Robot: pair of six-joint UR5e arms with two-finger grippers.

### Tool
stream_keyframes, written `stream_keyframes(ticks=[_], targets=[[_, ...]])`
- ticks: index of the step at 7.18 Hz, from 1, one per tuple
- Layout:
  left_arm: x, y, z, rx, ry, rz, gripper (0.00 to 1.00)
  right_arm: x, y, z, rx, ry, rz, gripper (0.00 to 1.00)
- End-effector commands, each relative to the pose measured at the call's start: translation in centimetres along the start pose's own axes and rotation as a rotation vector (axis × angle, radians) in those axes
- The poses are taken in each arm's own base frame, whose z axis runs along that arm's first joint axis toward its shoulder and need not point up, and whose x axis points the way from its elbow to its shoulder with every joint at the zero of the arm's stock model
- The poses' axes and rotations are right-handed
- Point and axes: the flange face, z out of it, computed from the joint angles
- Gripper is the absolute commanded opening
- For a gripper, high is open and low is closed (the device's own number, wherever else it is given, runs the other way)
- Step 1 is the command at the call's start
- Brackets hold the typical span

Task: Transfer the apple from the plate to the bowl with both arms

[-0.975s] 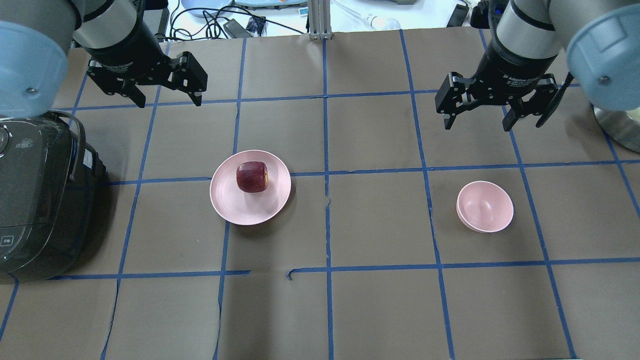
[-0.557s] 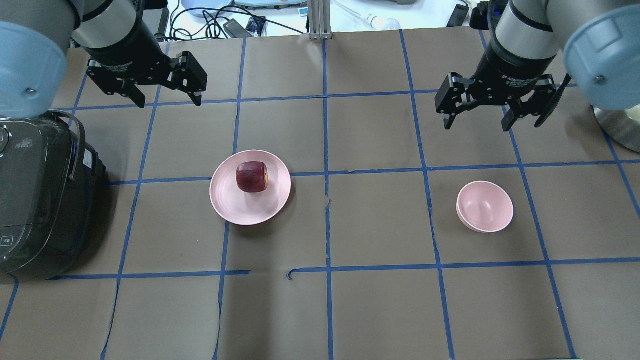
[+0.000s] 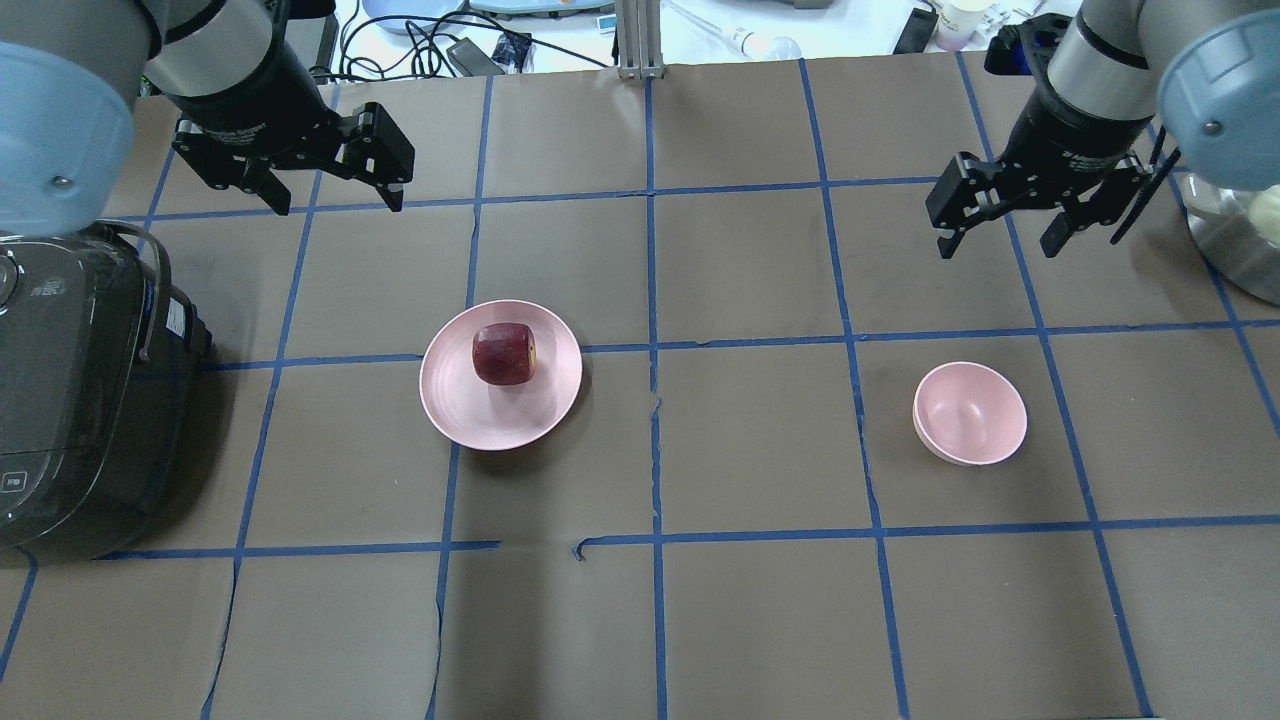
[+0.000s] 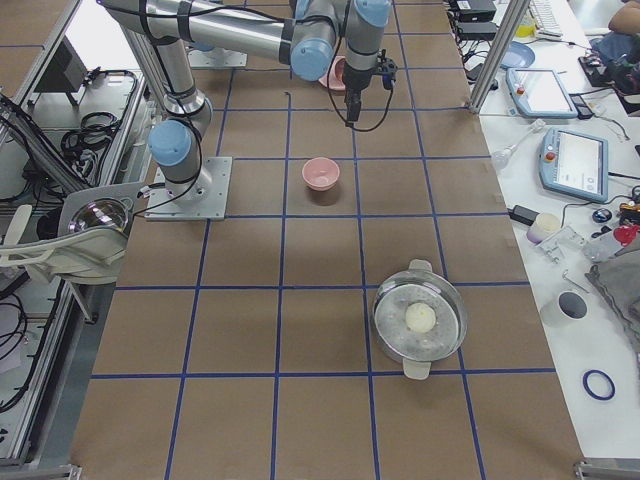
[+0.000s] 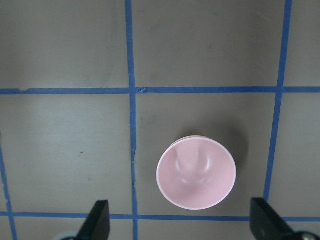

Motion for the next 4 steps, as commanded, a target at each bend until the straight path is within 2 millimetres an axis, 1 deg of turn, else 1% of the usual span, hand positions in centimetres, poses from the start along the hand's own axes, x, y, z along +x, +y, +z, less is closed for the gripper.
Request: stream_keyframes(ticks=[1,2,3,4], targets=[[0.0,0.0,0.1,-0.002,0.0,-0.001,1.0,6.7,0.2,7.7,-0.087,-0.053,-0.08,1.0],[0.1,-0.5,1.2,-0.022,0.0,-0.003,1.0,9.6,1.7,11.8,-0.121,-0.086,-0.098,1.0],[0.2,-1.2,2.6,-0.039,0.003,-0.01,1.0,10.0,2.7,15.1,-0.135,-0.096,-0.085,1.0],[1.1,-2.3,3.8,0.022,0.01,-0.029,1.0,9.7,3.7,17.4,-0.145,-0.102,-0.08,1.0]])
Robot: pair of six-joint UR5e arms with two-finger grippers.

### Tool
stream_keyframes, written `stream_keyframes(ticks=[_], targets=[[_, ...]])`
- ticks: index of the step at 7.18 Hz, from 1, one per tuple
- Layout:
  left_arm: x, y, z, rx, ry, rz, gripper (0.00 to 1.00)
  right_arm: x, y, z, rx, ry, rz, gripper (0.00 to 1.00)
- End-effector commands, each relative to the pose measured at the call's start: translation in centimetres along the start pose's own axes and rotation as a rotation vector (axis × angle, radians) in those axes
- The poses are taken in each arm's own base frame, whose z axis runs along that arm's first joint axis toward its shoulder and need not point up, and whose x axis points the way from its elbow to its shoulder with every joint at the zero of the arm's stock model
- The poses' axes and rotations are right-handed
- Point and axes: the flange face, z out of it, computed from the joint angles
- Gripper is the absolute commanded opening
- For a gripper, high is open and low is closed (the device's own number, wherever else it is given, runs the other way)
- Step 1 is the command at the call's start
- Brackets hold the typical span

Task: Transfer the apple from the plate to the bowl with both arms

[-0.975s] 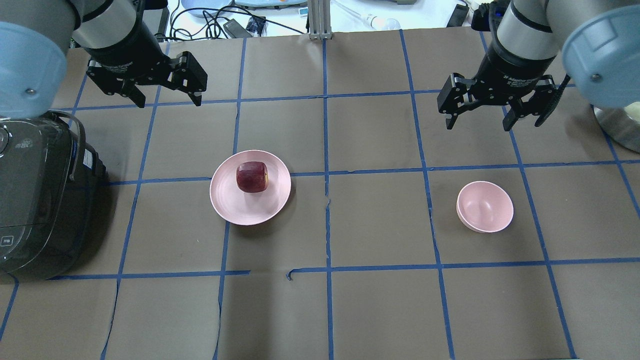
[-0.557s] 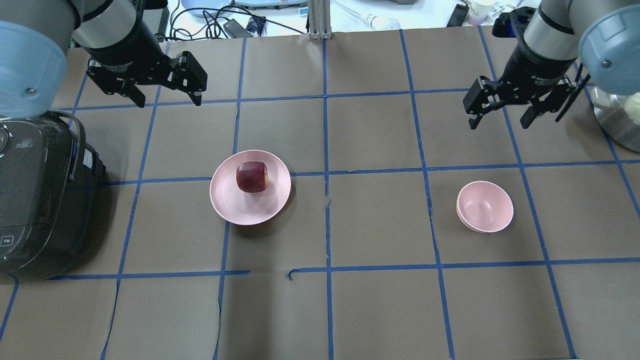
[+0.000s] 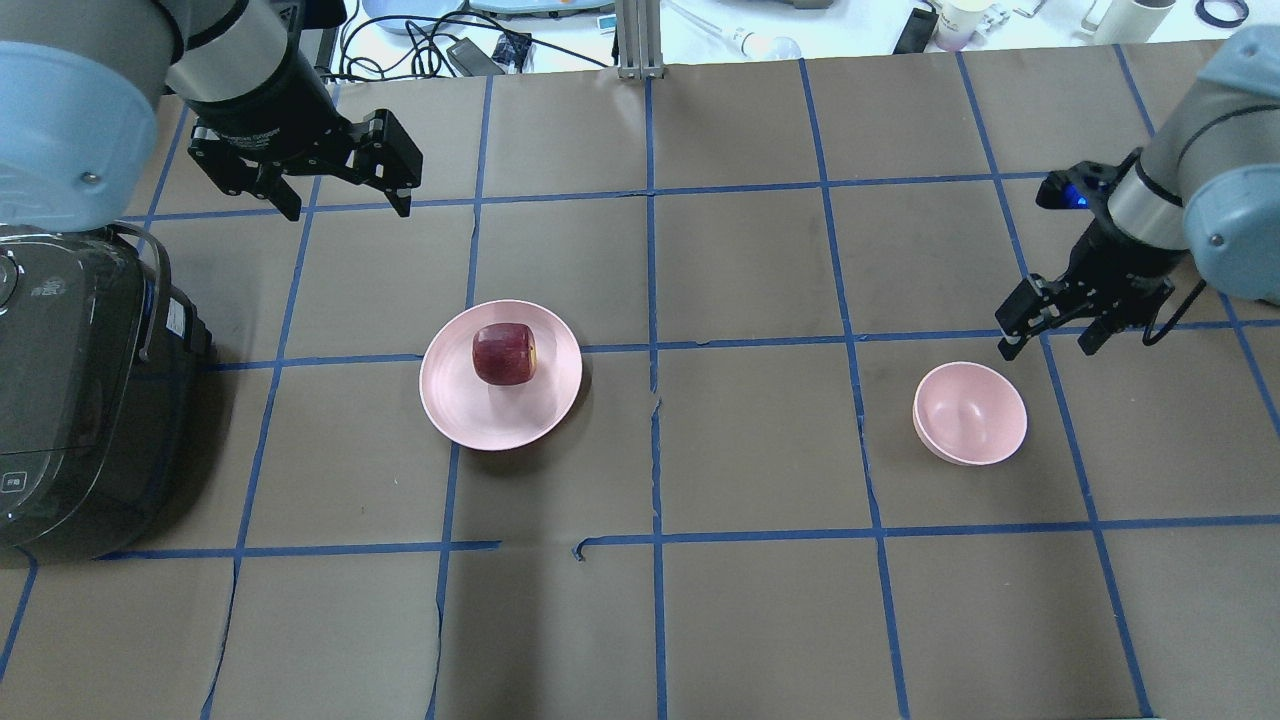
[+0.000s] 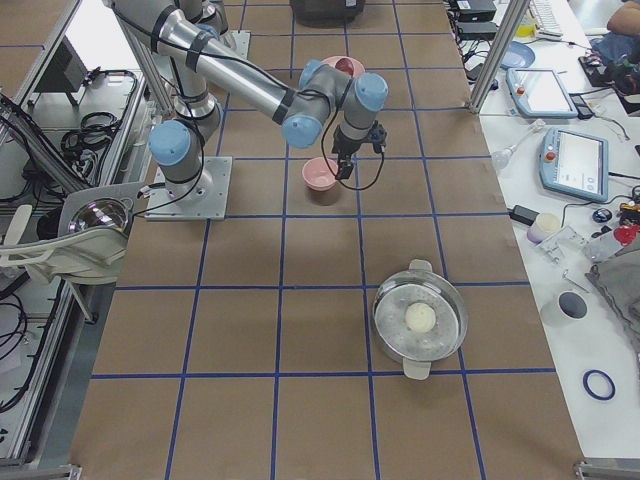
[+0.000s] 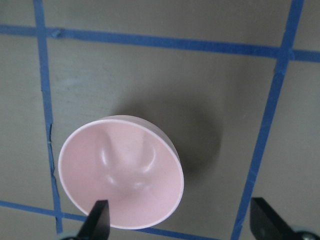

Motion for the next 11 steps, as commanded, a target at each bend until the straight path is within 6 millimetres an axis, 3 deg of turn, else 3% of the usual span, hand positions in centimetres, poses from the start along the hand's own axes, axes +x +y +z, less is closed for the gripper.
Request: stream_keyframes(ticks=[1,2,3,4,5,6,7,11], targets=[[2.7,-0.1,4.2,0.006,0.003,0.032,1.0,0.6,0.9,5.8,-0.01,-0.009,0.006,1.0],[3.1,0.4,7.0,0.0,0.006,0.032,1.0,0.7,1.1,7.4,-0.034,-0.024,0.011,1.0],[3.3,0.7,10.2,-0.011,0.009,0.03,1.0,0.7,1.1,7.5,-0.037,-0.023,0.011,0.85],[3.7,2.0,14.3,-0.049,0.005,0.039,1.0,0.8,1.1,7.6,-0.04,-0.024,0.013,0.43],[3.6,2.9,17.7,-0.042,0.007,0.047,1.0,0.8,1.1,7.6,-0.042,-0.023,0.022,0.13],[3.7,3.1,20.4,-0.048,0.016,0.045,1.0,0.8,1.1,7.5,-0.041,-0.022,0.033,0.01],[4.0,3.3,23.1,-0.098,0.023,0.05,1.0,0.8,1.1,7.3,-0.044,-0.02,0.045,0.0],[5.4,2.7,26.5,-0.107,0.088,0.048,1.0,-0.2,1.3,6.8,-0.067,-0.039,0.095,0.0]])
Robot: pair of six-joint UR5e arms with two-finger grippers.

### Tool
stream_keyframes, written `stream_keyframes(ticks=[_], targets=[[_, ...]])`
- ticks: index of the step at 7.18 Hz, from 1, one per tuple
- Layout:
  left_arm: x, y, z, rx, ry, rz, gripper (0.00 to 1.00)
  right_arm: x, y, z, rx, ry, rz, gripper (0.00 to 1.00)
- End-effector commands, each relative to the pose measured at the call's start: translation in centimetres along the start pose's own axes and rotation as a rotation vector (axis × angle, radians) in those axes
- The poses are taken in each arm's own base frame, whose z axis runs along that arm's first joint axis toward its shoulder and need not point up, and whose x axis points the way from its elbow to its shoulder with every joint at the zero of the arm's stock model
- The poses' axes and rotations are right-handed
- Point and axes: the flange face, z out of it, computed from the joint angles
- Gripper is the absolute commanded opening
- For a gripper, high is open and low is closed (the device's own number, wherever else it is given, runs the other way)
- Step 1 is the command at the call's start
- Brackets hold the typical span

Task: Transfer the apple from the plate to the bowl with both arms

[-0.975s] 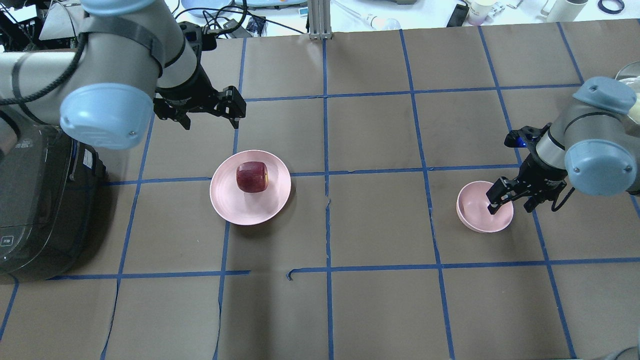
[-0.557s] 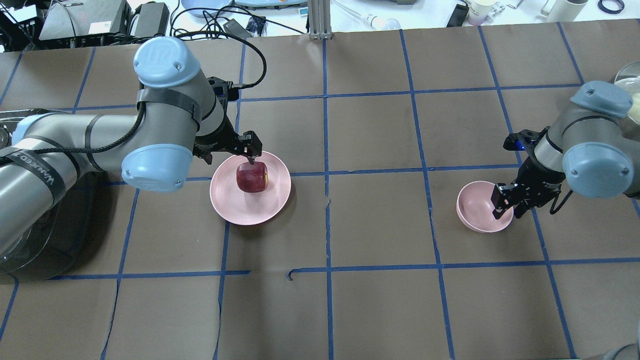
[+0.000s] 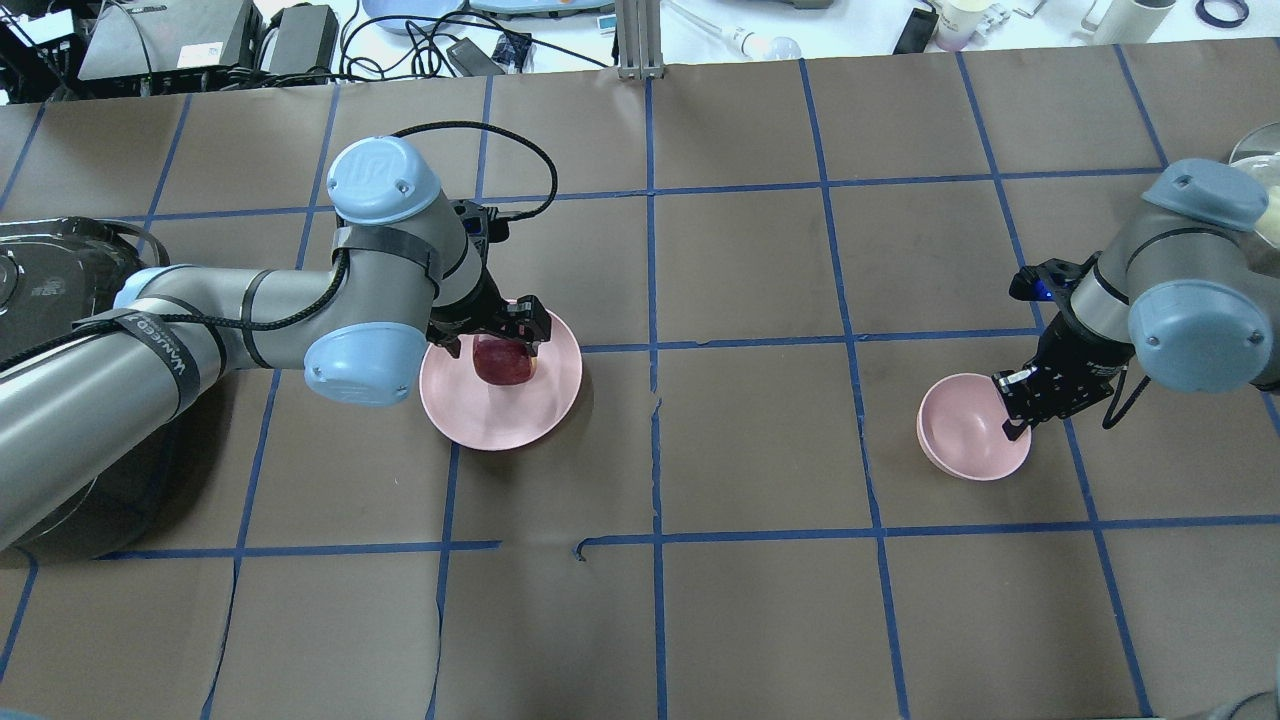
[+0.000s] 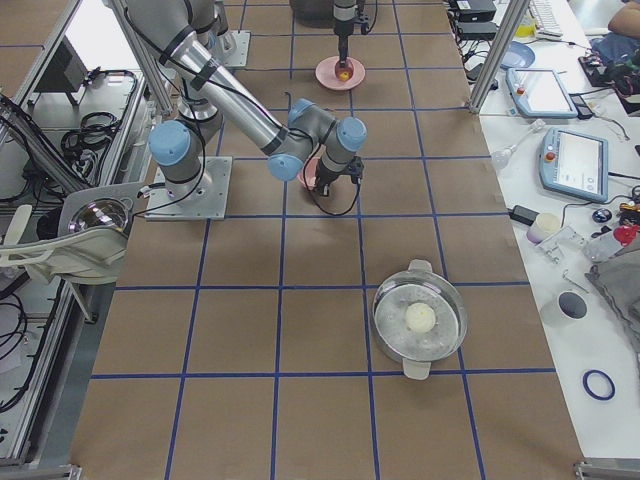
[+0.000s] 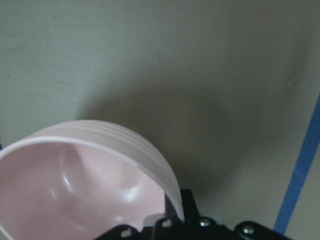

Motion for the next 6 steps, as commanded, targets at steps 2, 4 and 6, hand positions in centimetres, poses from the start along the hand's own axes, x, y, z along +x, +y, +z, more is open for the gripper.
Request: stream_keyframes(ticks=[2,4,6], targets=[[0.5,-0.3,2.4,-0.024,0.006,0.018,0.83,-4.7,-1.4,-3.1,-0.037,-0.135,0.142,0.0],[0.1,-0.8,2.4,0.002,-0.034,0.024,0.55,-13.5,-2.5,-2.5,-0.047,-0.068,0.198,0.0],[0.1,-0.6,0.0,0.049,-0.068,0.03,0.3,-21.1,-2.7,-0.6,-0.026,-0.079,0.268,0.0]])
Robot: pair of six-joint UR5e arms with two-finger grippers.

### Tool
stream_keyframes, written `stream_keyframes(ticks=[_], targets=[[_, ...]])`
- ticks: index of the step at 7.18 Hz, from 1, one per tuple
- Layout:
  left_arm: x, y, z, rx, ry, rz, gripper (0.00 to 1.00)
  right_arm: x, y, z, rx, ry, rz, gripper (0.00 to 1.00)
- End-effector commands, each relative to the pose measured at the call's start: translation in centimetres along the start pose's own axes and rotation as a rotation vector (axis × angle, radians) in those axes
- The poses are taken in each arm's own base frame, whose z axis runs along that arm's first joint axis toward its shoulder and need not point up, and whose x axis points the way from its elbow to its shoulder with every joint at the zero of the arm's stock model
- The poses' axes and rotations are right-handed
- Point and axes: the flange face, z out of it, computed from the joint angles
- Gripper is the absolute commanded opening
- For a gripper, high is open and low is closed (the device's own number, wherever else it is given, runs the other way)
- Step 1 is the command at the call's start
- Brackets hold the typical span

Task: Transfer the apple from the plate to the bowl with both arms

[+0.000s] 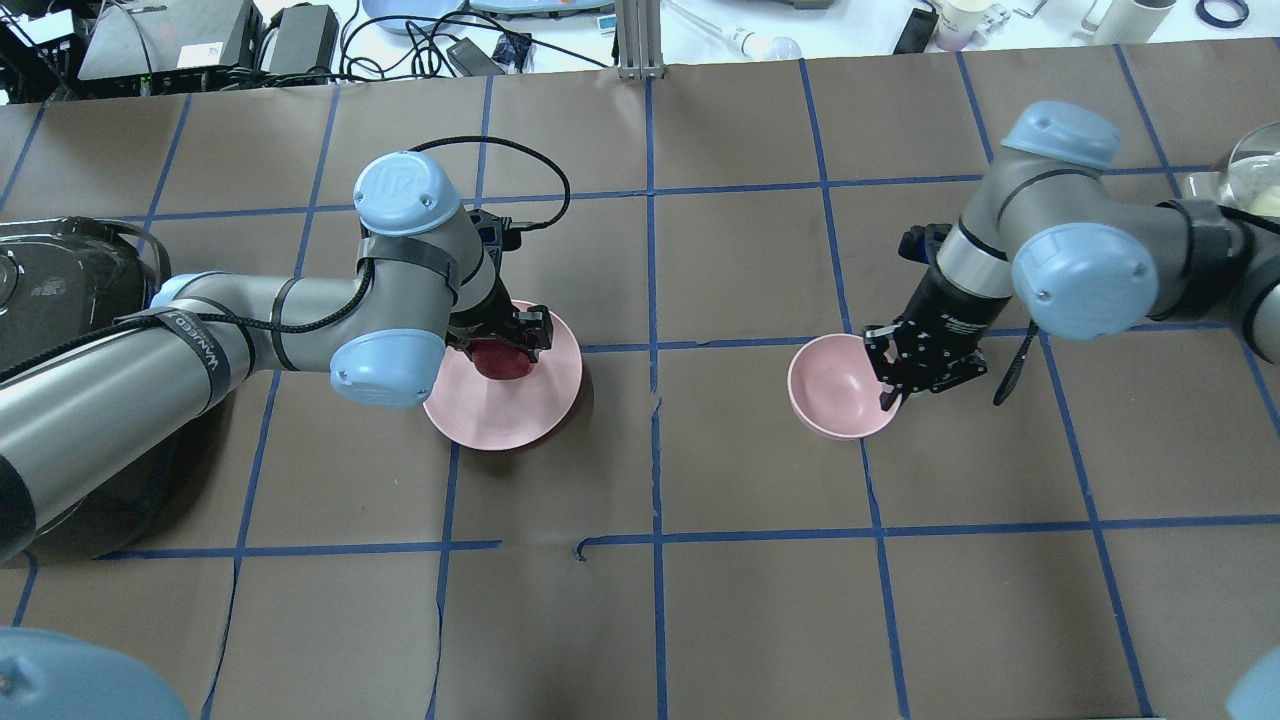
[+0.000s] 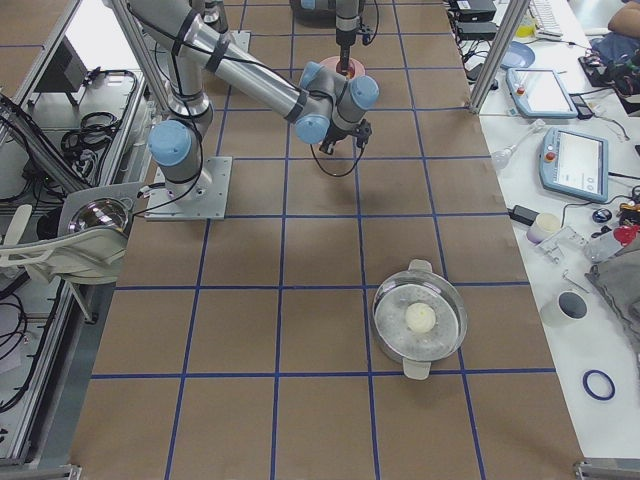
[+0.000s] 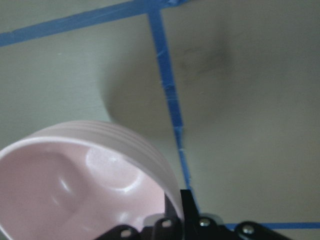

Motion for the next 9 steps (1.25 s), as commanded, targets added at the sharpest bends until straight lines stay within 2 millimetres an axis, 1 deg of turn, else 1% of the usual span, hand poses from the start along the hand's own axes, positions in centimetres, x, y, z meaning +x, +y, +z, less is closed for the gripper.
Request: stream_keyframes(ticks=[1,2,3,4,5,6,7,8,9], targets=[[-0.1,0.2,-2.1,0.046,-0.063,0.007,0.27,-7.1,1.8,2.6,0.016,-0.004,0.037,0.0],[0.4,0.4,-2.4,0.051,-0.063,0.01,0.22,-8.1,2.1,3.2,0.02,0.0,0.032,0.0],[1.8,0.8,-3.2,0.068,-0.064,0.029,0.19,-7.9,1.9,4.4,-0.002,0.005,0.036,0.0],[2.1,0.6,-3.9,0.076,-0.064,0.035,0.16,-7.8,1.6,5.1,0.003,0.006,0.026,0.08],[2.3,0.2,-4.5,0.084,-0.063,0.037,0.15,-7.6,1.3,4.9,0.024,0.013,0.023,0.43],[2.9,0.2,-5.0,0.09,-0.056,0.042,0.14,-7.7,1.3,4.9,0.027,0.011,0.025,0.97],[3.2,0.4,-5.1,0.092,-0.048,0.013,0.14,-7.8,1.4,4.6,0.032,0.005,0.031,1.0],[4.0,0.6,-5.5,0.098,-0.028,0.0,0.14,-8.1,1.4,3.4,0.05,-0.001,0.031,1.0],[5.1,0.5,-7.3,0.125,-0.02,0.019,0.13,-8.3,1.2,0.8,0.104,0.01,0.008,1.0]])
